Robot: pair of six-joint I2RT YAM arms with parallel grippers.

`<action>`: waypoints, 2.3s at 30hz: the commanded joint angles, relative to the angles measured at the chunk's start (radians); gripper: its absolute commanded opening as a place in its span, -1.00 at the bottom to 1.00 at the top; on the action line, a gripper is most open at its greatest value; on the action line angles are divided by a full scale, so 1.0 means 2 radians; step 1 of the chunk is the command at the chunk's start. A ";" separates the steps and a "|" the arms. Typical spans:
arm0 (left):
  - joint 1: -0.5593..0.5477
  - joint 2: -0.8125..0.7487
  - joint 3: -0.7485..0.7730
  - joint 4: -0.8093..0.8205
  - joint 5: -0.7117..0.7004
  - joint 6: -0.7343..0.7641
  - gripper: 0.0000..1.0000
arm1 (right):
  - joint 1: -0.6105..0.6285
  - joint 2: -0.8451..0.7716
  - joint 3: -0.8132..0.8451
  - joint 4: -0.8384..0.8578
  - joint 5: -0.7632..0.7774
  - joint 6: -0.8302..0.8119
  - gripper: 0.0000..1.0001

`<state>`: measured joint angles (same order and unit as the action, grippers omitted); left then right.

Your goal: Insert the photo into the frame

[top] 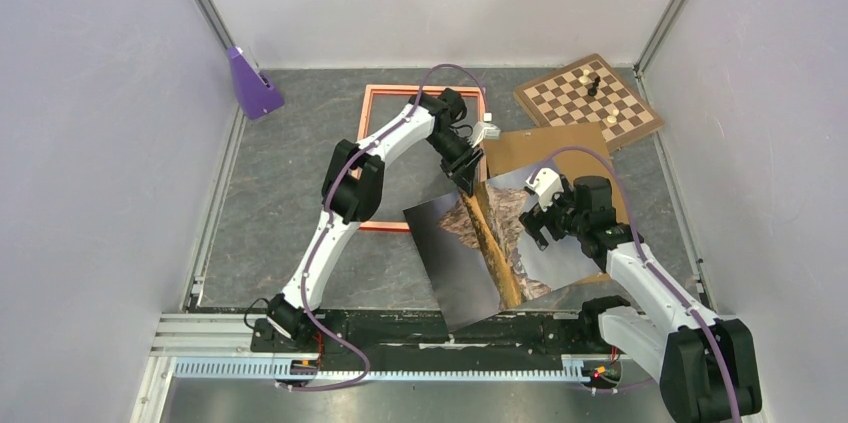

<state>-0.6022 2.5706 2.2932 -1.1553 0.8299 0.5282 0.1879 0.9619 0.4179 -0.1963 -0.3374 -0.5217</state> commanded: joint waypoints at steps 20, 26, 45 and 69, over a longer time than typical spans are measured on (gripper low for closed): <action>0.008 0.014 -0.014 -0.022 0.077 0.013 -0.13 | 0.003 -0.011 -0.002 0.016 0.009 -0.002 0.77; 0.007 0.018 -0.017 -0.022 0.082 0.013 -0.15 | 0.003 -0.012 -0.002 0.017 0.012 -0.001 0.76; 0.010 0.014 -0.016 -0.028 0.103 0.010 -0.89 | 0.003 -0.016 -0.001 0.019 0.020 -0.002 0.76; 0.026 -0.221 0.104 -0.037 -0.195 -0.137 -0.95 | 0.003 0.054 0.302 0.002 0.048 0.199 0.94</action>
<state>-0.5529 2.2234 2.4313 -1.2396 0.6266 0.3580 0.1879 1.0153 0.9085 -0.2226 -0.1867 -0.2760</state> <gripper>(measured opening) 0.033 0.971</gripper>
